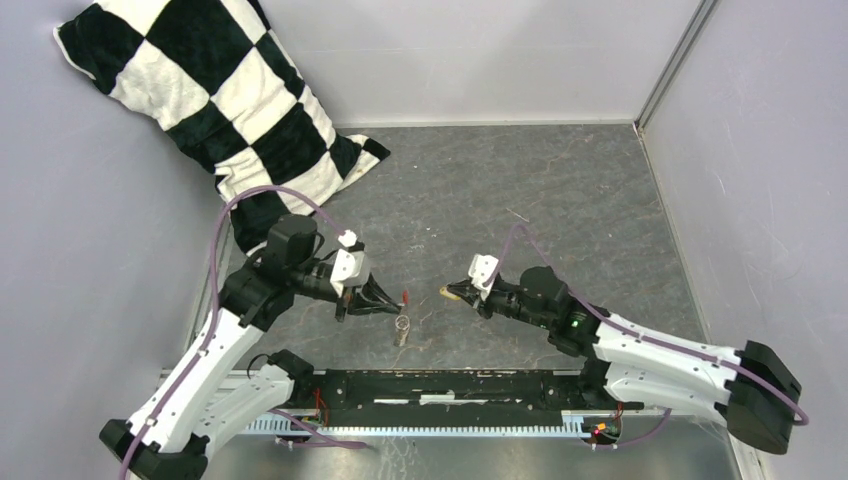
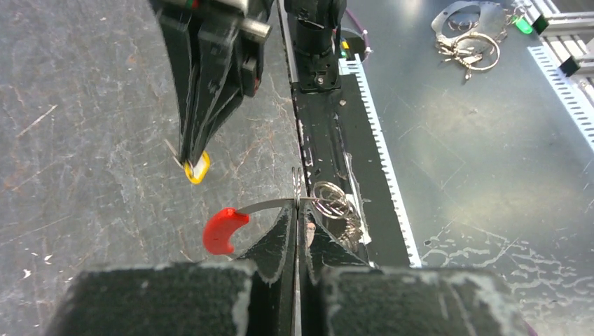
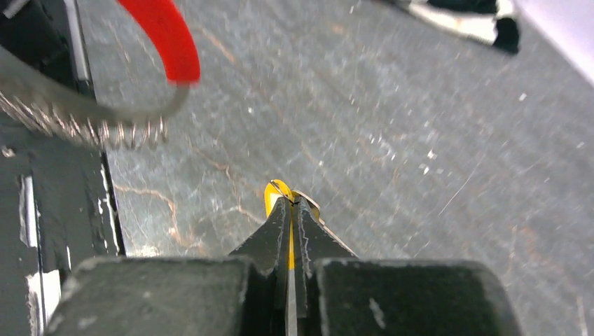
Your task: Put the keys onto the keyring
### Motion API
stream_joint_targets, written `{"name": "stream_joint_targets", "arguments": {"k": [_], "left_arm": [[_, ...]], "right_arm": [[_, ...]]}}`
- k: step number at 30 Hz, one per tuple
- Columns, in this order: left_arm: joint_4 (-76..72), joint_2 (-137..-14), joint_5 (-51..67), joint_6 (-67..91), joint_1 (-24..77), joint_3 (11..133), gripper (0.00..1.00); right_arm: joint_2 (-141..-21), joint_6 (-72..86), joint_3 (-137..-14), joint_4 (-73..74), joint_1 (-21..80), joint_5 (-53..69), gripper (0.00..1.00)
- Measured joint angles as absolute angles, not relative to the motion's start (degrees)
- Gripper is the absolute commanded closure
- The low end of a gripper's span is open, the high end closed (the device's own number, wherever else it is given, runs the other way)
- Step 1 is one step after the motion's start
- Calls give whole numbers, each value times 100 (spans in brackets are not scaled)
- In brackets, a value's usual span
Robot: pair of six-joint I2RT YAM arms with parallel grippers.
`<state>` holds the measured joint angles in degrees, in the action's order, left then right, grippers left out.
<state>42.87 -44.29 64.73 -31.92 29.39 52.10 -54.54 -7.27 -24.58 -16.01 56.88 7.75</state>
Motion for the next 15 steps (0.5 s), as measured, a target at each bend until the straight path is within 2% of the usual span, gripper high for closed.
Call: {"name": "stream_joint_targets", "arguments": {"k": [7, 15], "left_arm": [[2744, -4901, 6661, -1769, 2939, 4880, 98], [1911, -5612, 6663, -996, 2939, 4886, 98]], "right_arm": [[-4639, -1114, -2687, -1380, 5688, 823, 99], [-4440, -1457, -3245, -1225, 5688, 908, 99]]}}
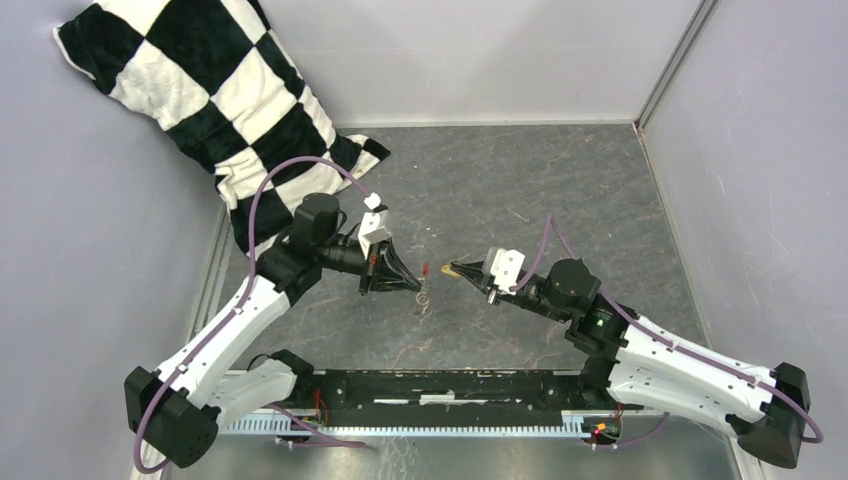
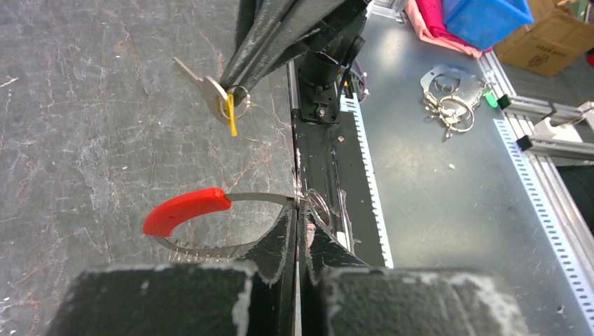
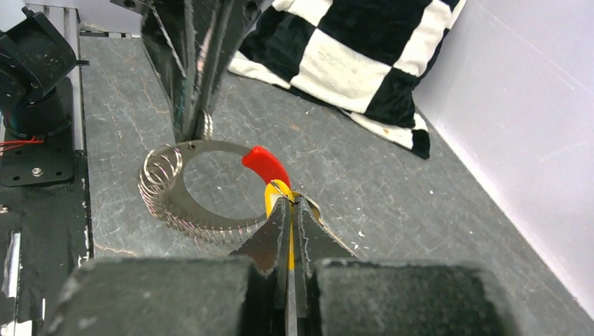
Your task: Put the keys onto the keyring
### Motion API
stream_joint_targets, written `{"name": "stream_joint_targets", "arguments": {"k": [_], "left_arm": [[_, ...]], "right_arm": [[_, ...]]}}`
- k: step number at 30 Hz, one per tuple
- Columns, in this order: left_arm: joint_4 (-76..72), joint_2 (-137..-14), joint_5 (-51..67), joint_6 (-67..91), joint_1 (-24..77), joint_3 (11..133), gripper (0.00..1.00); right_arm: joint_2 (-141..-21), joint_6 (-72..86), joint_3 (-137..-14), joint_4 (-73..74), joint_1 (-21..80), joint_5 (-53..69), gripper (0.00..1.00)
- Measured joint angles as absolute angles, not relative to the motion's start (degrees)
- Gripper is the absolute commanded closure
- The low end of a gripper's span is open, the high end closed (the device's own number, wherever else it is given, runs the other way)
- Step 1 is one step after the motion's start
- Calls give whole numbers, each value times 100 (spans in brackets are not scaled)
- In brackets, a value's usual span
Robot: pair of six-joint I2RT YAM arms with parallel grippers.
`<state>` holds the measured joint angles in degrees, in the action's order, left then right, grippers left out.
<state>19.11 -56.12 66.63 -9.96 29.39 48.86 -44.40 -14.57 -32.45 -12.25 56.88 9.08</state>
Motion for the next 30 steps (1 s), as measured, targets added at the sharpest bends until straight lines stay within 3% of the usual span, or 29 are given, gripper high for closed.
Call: {"name": "stream_joint_targets", "arguments": {"k": [12, 30], "left_arm": [[832, -5852, 6648, 255, 2939, 4917, 98], [701, -5662, 6943, 412, 2939, 5113, 98]], "right_arm": [[-4381, -1938, -3284, -1330, 6005, 742, 99], [-4508, -1973, -3277, -1992, 6375, 534, 99]]}}
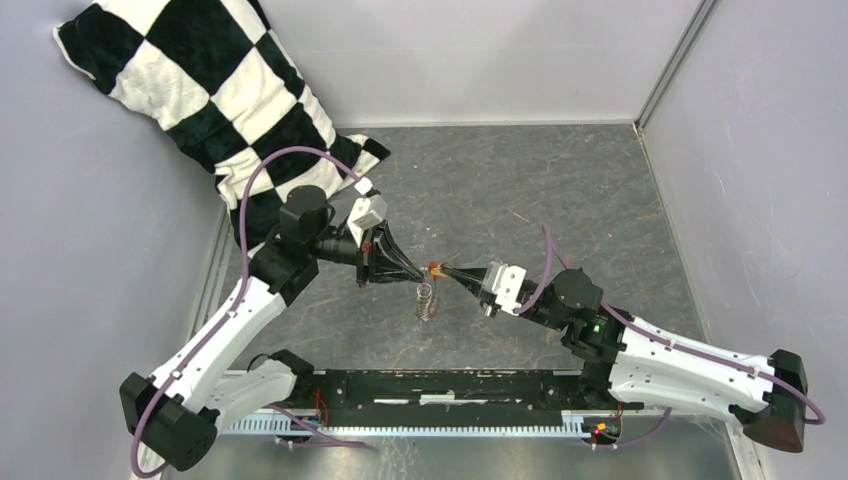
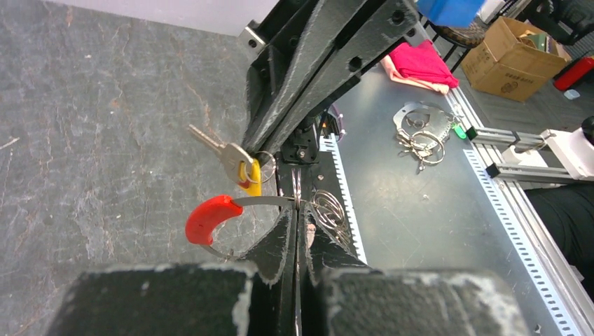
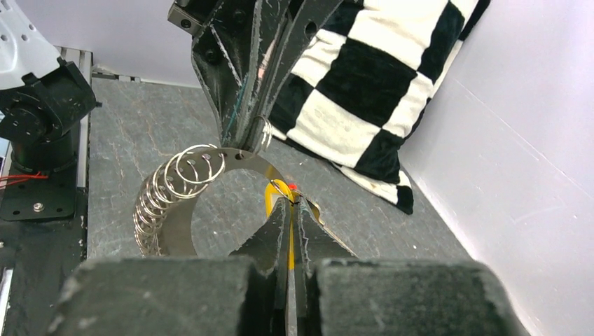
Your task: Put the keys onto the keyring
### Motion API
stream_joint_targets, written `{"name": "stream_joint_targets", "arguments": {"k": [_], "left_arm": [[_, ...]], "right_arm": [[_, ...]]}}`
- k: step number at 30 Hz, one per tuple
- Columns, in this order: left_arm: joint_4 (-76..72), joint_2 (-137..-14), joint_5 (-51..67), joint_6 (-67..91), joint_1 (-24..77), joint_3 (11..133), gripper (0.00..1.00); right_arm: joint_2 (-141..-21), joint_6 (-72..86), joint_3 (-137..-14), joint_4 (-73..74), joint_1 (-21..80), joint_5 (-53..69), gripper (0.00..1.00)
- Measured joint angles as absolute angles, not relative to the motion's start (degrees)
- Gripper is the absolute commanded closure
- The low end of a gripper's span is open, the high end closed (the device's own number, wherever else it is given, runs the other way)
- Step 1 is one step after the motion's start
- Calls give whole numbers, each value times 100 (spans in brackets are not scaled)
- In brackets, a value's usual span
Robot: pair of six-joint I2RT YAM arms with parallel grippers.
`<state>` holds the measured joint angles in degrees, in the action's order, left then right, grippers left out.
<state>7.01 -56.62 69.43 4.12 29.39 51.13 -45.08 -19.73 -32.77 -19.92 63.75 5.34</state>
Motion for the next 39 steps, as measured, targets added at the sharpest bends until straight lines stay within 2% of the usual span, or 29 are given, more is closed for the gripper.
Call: {"name": "stream_joint_targets", "arguments": {"k": [9, 17, 27, 39], "left_arm": [[786, -5325, 7330, -128, 2939, 5459, 98], [845, -5231, 7723, -585, 2956, 5942, 98], [104, -5428, 7876, -255, 3188, 6259, 98], [-97, -5570, 7745, 150, 3234, 6261, 98]], "right_arm": [[-4512, -1981, -3317, -2051, 6477, 534, 99], [-4456, -1977, -3846, -1938, 6477, 681, 100], [-4270, -1844, -4200, -2222, 6477, 1153, 99], [-4421, -1887, -4200, -2303, 6532, 1354, 99]]}}
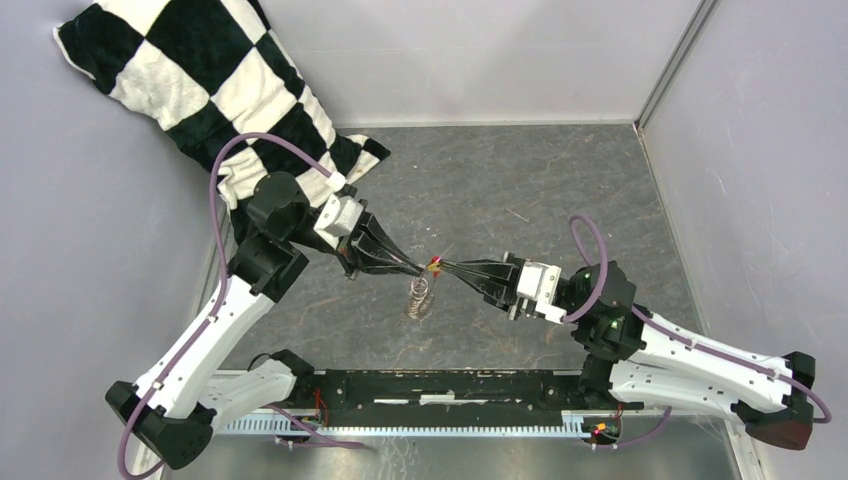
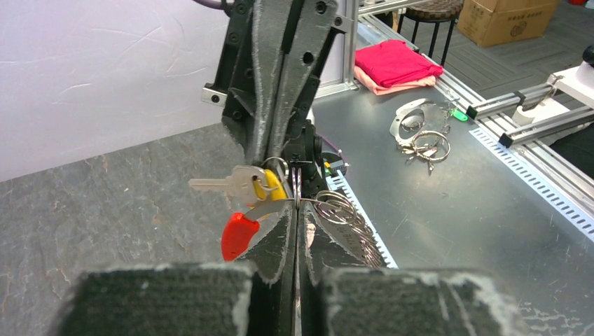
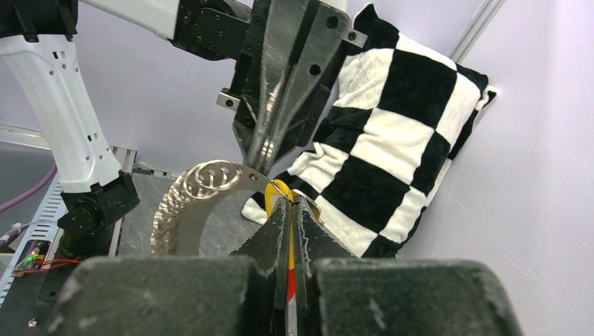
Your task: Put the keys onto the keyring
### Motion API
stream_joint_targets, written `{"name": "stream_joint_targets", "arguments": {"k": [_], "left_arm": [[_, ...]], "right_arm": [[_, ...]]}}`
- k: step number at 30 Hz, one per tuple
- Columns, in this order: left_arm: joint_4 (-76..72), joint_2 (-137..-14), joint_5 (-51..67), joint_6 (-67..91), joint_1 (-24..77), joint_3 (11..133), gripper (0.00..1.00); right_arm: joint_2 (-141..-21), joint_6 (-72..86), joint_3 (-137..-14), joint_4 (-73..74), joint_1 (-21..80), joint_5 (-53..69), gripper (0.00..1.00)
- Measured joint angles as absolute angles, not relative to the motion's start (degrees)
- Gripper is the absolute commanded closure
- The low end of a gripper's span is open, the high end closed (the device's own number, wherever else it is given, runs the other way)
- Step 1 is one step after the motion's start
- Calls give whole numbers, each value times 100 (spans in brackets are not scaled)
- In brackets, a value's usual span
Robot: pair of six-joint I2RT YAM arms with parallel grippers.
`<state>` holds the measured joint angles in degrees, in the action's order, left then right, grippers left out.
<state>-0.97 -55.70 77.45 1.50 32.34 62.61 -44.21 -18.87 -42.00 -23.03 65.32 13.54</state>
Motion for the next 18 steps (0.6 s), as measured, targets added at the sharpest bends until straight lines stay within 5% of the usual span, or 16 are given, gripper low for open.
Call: {"name": "stream_joint_targets", "arguments": {"k": [18], "left_arm": [[-60, -5642, 7312, 475, 3240, 6259, 98]], "right_arm": [[-4462, -2121, -4219, -2303, 6667, 1173, 99]]}}
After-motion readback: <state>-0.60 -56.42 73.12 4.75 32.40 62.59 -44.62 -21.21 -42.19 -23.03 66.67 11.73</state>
